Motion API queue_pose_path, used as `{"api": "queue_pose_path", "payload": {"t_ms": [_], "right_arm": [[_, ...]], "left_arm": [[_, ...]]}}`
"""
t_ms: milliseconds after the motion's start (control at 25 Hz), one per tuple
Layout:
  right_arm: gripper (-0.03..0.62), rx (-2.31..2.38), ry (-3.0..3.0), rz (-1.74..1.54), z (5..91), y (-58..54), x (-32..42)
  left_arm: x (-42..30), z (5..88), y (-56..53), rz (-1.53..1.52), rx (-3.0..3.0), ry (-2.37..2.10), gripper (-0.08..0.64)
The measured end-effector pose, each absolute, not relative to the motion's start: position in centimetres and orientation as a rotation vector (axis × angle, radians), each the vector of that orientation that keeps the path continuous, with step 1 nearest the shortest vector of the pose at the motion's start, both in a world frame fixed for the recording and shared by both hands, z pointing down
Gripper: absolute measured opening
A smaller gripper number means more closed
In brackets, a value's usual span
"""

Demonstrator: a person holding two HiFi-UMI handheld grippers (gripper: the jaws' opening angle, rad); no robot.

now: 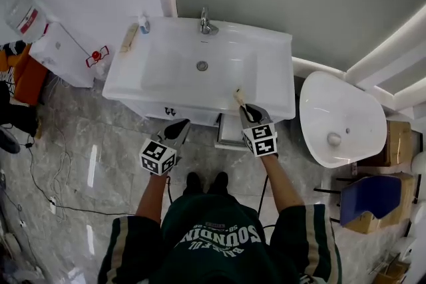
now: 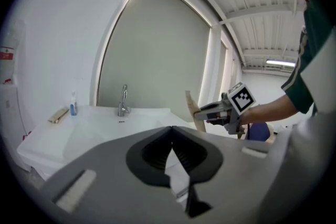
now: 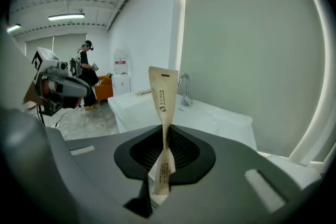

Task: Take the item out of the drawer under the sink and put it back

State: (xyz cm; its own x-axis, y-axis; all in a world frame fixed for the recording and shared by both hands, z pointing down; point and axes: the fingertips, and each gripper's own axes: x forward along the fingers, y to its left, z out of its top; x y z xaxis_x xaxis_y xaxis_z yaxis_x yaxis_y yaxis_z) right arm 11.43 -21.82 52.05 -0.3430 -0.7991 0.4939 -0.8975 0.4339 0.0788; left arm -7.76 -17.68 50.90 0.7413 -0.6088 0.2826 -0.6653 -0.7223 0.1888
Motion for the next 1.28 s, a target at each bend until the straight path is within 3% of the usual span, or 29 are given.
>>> {"api": "queue_pose_path", "payload": {"t_ms": [440,1280], "right_arm": [[0.034,1.543,-2.449,0.038,39.5,-21.0,9.2],[0.033,1.564,-2.443,0.067,39.9,-19.8,10.1]], "left_arm": [[-8.2,44.5,-19.4,0.213,2.79,-1.052,0.049],[-6.7,44.4,-18.8,0.205,2.8,-1.016,0.049]]}}
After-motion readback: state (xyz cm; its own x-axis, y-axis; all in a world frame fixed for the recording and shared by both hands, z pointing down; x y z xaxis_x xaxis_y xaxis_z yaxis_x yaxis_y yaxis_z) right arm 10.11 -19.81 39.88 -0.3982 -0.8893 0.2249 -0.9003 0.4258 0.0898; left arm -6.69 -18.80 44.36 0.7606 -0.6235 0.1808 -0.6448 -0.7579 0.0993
